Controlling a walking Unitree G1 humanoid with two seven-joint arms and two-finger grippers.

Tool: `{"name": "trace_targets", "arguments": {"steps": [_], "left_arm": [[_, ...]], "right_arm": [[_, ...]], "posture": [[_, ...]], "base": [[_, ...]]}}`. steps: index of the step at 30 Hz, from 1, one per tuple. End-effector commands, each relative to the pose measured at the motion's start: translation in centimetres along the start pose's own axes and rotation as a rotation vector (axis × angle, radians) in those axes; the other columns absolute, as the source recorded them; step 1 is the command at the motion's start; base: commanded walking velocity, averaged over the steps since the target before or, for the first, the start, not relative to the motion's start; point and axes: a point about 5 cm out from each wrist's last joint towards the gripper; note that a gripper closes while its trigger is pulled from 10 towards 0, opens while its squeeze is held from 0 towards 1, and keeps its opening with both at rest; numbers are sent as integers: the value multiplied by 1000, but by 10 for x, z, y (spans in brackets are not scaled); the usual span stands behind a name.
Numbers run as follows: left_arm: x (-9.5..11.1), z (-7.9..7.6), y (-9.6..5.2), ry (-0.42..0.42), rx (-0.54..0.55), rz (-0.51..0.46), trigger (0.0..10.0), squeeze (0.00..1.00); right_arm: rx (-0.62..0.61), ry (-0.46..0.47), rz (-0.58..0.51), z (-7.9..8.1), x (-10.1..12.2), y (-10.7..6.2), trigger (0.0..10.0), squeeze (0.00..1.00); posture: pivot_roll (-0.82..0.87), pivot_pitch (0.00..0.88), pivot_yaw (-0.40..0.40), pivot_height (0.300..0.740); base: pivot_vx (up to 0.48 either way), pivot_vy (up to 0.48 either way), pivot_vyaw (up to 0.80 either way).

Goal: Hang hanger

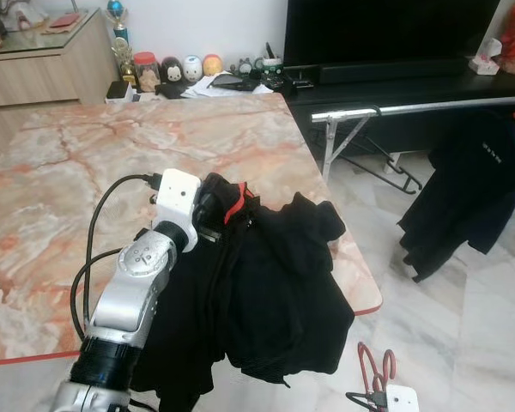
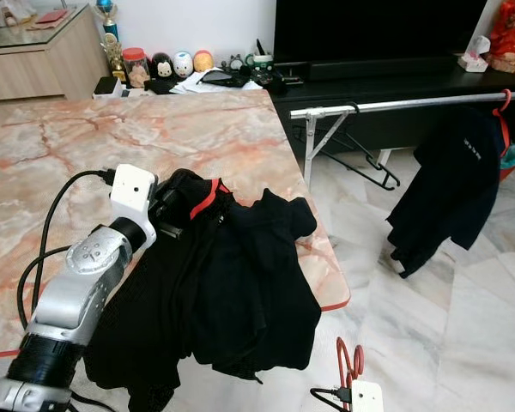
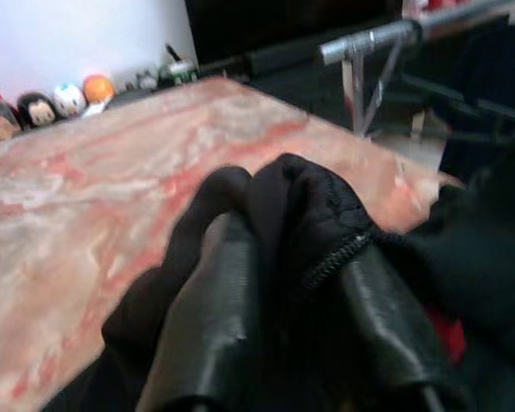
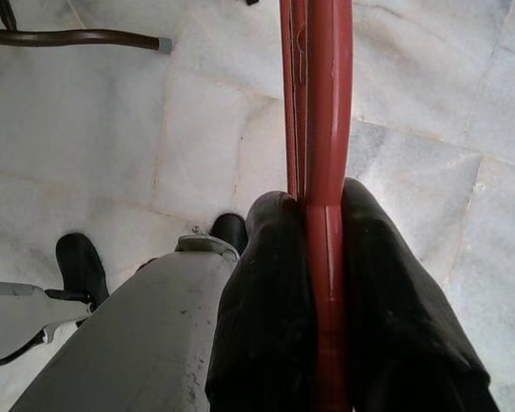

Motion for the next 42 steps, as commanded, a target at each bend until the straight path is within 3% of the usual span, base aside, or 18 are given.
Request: {"name": "trace_targets", "arguments": {"steps": [1,11,18,28,34,37,40,41,42], "left_arm": [[-4,-4,-3,27,-19,32,10000,1000],[-24,-7,-16,53,-18,105,10000,1000],[-25,2,-33,78,-23,100,10000,1000],[-24,7,-42,80,-46,75,10000,1000],[-21,6,-56,27,-108,40,10000,1000],[-22,12,-72,-30,-49,19,10000,1000],[-23,15,-76,-42,-8,9,10000,1000],[-25,25,-78,-88,117,-14,10000,0],[-27,29,-79,-107,173,-21,10000,0]], "right_arm": [[0,4,-2,0,1,0,10000,0],[-2,3,-2,0,1,0,10000,0],[-3,0,-1,-1,1,0,10000,0],[-5,2,-5,-3,3,0,10000,0],[-8,5,-8,-3,4,1,10000,0],[-9,9,-10,-4,4,1,10000,0],[-9,8,-11,-4,5,1,10000,0],[-10,7,-11,-4,5,1,10000,0],[-10,7,-12,-4,5,1,10000,0]], "posture": [[-6,0,4,740],[-10,0,0,740],[-1,0,-7,740],[2,0,-13,740],[5,0,-18,740],[15,0,-27,740],[18,0,-30,740],[18,0,-33,740],[16,0,-33,740]], "base": [[0,0,0],[0,0,0],[0,0,0],[0,0,0],[0,0,0],[0,0,0],[0,0,0],[0,0,0],[0,0,0]]}}
Point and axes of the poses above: a point about 5 cm out from each wrist's last joint towards the gripper, its own y axis pointing out of the wrist towards the gripper, its own x axis along the axis of the wrist's last joint, z = x × y, and after that the axes turned 2 degrees about y, right-handed
